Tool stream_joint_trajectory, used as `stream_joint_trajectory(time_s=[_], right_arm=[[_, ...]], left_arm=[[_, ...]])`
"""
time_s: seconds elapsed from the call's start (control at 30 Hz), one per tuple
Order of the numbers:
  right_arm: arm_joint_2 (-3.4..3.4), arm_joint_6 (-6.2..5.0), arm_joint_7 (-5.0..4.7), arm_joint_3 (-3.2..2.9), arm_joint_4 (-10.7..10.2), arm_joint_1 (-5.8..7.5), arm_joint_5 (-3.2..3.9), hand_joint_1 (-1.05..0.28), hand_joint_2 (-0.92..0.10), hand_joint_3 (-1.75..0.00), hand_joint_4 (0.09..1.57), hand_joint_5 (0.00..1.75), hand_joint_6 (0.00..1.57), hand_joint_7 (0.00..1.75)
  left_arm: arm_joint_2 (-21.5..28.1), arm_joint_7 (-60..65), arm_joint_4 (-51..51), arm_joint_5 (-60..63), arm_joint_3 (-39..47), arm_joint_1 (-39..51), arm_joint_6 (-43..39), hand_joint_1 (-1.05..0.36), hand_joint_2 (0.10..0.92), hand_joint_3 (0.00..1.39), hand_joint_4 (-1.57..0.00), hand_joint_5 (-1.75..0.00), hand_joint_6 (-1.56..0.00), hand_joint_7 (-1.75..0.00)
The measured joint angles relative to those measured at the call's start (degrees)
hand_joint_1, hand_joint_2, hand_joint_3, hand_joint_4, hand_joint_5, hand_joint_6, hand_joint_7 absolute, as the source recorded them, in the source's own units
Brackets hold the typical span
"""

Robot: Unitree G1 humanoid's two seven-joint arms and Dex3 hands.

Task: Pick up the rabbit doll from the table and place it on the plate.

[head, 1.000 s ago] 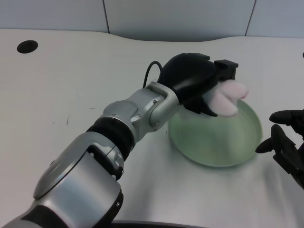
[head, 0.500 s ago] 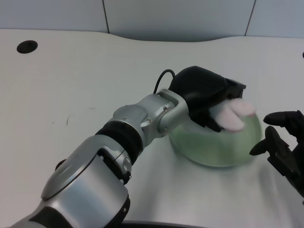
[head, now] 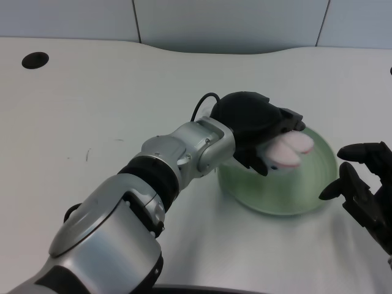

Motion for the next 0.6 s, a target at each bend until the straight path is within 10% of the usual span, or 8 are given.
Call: stream_joint_trajectory(time_s=[0.6], right_arm=[[-0.03, -0.60, -0.35, -0.01, 1.4, -0.64, -0.70, -0.27, -0.92, -0.66, 0.48, 1.75, 0.07, 1.75]], left_arm=[[1.0, 1.1, -0.1, -0.9, 1.7, -1.7, -0.6, -0.87, 0.921, 0.03, 0.00, 0.00, 0.00, 0.00]])
